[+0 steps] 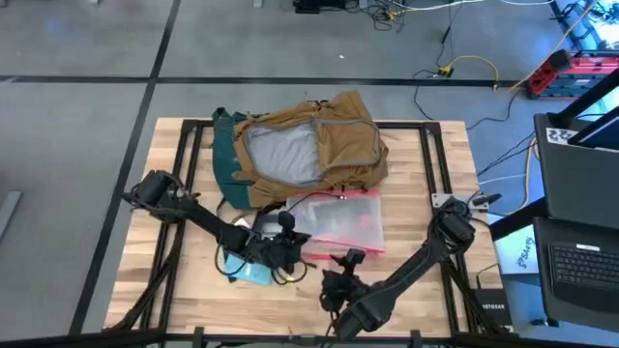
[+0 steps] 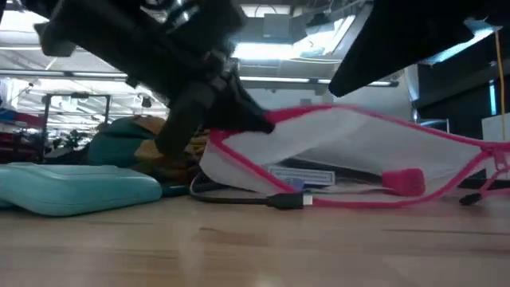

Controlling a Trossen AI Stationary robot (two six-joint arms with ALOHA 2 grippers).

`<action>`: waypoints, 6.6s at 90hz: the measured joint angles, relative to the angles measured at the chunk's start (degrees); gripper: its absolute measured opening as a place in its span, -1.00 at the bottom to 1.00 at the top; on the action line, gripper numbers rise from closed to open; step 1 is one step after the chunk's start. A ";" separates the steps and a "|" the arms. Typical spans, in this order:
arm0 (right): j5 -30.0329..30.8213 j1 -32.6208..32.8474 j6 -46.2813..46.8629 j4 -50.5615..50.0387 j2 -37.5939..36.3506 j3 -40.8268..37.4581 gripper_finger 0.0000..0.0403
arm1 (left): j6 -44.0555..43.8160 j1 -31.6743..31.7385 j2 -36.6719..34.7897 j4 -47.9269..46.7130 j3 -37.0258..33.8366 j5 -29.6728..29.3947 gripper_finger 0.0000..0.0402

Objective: Unpack backpack
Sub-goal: Remove the blue chocolate bar from the pink zipper pouch

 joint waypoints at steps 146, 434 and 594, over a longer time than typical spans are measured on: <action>-3.56 -17.26 -13.57 36.65 0.28 -20.60 -0.27 | -3.44 -5.76 -0.14 -3.94 1.18 -4.48 -1.00; -14.39 -16.90 -10.43 33.31 -0.45 -13.51 -0.26 | -5.78 -4.69 -0.14 -8.26 1.16 -4.57 -1.00; -6.42 -4.64 -1.61 7.03 -0.32 2.23 -0.99 | -6.03 -4.69 -0.14 -8.29 1.14 -4.68 -1.00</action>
